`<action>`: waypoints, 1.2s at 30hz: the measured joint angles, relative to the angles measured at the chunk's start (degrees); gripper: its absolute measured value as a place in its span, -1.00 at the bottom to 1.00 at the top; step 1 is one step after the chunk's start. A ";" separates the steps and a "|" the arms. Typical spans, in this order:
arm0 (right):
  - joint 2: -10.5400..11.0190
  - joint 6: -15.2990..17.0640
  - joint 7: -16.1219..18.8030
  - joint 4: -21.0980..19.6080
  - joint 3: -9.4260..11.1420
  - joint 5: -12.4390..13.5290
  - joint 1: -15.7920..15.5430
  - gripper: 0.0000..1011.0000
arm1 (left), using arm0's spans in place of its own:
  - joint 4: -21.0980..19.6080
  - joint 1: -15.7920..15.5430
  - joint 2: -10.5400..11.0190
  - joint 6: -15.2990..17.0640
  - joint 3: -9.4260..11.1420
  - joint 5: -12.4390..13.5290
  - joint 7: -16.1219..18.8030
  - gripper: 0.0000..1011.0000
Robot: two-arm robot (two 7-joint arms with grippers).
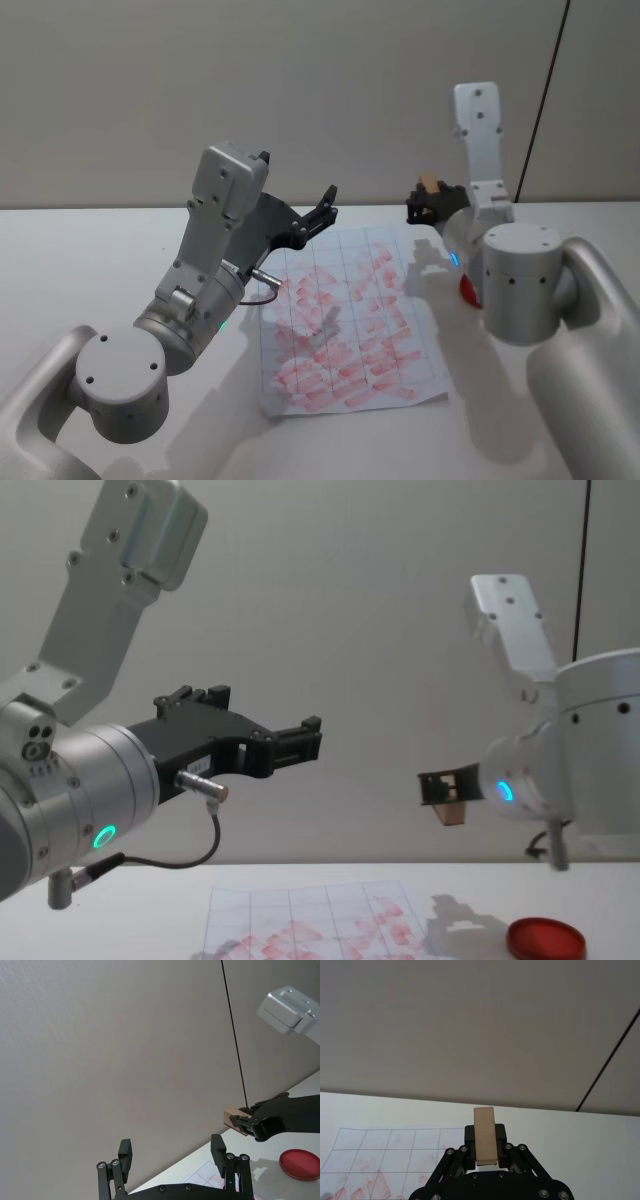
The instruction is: Use the one hand to pick up the stamp and affix it onto the A4 paper.
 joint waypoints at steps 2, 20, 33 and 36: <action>0.33 0.51 -0.10 -0.59 0.34 -0.08 -0.40 -0.57 | 0.00 0.00 0.00 0.00 0.00 0.00 0.00 0.98; 2.63 4.77 1.89 -2.94 1.57 -1.43 -4.13 -0.57 | 0.00 0.00 0.00 0.00 0.00 0.00 0.00 0.98; 3.74 7.38 2.84 -4.73 1.87 -2.67 -6.99 -0.57 | 0.00 0.00 0.00 0.00 0.00 0.00 0.00 0.98; 3.88 7.77 2.85 -5.03 1.95 -2.84 -7.38 -0.57 | 0.00 0.00 0.00 0.00 0.00 0.00 0.00 0.98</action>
